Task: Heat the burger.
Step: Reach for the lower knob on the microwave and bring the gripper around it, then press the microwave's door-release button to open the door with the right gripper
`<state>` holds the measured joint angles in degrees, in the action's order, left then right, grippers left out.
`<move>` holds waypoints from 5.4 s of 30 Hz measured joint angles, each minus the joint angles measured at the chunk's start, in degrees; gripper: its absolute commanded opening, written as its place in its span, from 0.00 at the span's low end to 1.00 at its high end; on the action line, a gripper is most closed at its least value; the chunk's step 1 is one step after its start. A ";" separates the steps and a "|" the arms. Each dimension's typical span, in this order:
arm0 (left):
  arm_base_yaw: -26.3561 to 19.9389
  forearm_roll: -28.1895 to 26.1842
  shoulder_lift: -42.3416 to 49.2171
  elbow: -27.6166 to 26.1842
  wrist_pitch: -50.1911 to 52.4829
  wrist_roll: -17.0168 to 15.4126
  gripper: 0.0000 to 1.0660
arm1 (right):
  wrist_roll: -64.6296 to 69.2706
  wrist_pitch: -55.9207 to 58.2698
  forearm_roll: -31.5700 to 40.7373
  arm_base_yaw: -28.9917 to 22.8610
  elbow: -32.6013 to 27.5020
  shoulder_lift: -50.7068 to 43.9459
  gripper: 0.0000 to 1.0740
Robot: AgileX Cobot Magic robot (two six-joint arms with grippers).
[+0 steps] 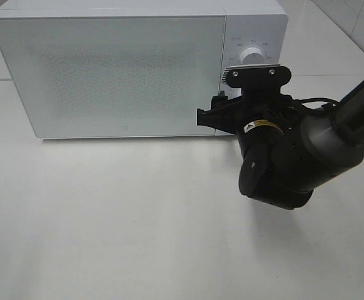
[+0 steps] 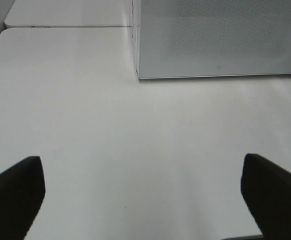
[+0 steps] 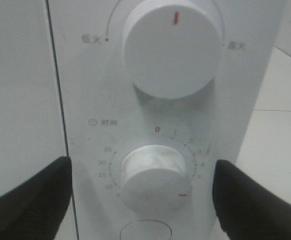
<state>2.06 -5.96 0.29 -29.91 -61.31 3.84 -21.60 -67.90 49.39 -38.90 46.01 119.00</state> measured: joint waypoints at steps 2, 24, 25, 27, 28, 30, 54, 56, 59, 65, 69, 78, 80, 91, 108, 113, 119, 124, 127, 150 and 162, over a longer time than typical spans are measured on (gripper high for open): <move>0.00 0.00 0.00 0.00 0.00 0.00 0.94 | 0.00 0.86 -0.92 0.57 0.74 0.52 0.71; 0.00 0.00 0.00 0.00 0.00 0.00 0.94 | -0.46 2.29 -1.09 1.26 2.46 1.43 0.70; 0.00 0.00 0.00 0.00 0.00 0.00 0.94 | -0.63 1.78 -0.92 1.09 2.46 1.43 0.70; 0.00 0.00 0.00 0.00 0.00 0.00 0.94 | -1.15 1.32 -0.40 0.86 2.58 1.32 0.69; 0.00 0.00 0.00 0.00 0.00 0.00 0.94 | -1.60 0.80 0.00 0.63 2.58 1.32 0.67; 0.00 0.00 0.00 0.00 0.00 0.00 0.94 | -1.66 0.69 0.00 0.57 2.64 1.20 0.65; 0.00 0.00 0.00 0.00 0.00 0.00 0.94 | 10.89 0.11 2.06 0.86 2.58 0.97 0.00; 0.00 0.00 0.00 0.00 0.00 0.00 0.94 | 19.42 0.11 1.20 1.09 2.18 0.97 0.00; 0.00 0.00 0.00 0.00 0.00 0.00 0.94 | 29.79 0.29 0.00 1.66 1.66 0.92 0.00; 0.00 0.00 0.00 0.00 0.00 0.00 0.94 | 50.48 0.92 -1.49 2.41 1.26 0.86 0.00; 0.00 0.00 0.00 0.00 0.00 0.00 0.94 | 65.03 0.92 -2.12 2.52 0.92 0.86 0.00; 0.00 0.00 0.00 0.00 0.00 0.00 0.94 | 93.79 1.55 -2.58 2.81 0.63 1.09 0.00; 0.00 0.00 0.00 0.00 0.00 0.00 0.94 | 96.43 1.49 -2.58 2.81 0.63 1.26 0.00; 0.00 0.00 0.00 0.00 0.00 0.00 0.94 | 104.79 -1.55 -3.27 2.81 0.63 2.98 0.00; 0.00 0.00 0.00 0.00 0.00 0.00 0.94 | 101.30 -2.41 -2.29 2.58 0.69 3.09 0.35; 0.00 0.00 0.00 0.00 0.00 0.00 0.94 | 100.27 -2.41 -1.20 2.41 1.03 3.09 0.51; 0.00 0.00 0.00 0.00 0.00 0.00 0.94 | 98.78 -0.92 -1.15 1.78 1.32 3.09 0.69; 0.00 0.00 0.00 0.00 0.00 0.00 0.94 | 95.11 -0.06 -2.58 1.72 1.03 2.64 0.71; 0.00 0.00 0.00 0.00 0.00 0.00 0.94 | 94.08 0.00 -3.67 1.72 0.74 2.29 0.71; 0.00 0.00 0.00 0.00 0.00 0.00 0.94 | 46.52 32.66 -11.12 2.98 -4.81 -17.42 0.70; 0.00 0.00 0.00 0.00 0.00 0.00 0.94 | 31.00 60.28 -32.03 9.91 -4.87 -29.39 0.70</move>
<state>2.06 -5.96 0.29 -29.91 -61.31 3.84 9.40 -7.62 17.36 -28.99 41.14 89.61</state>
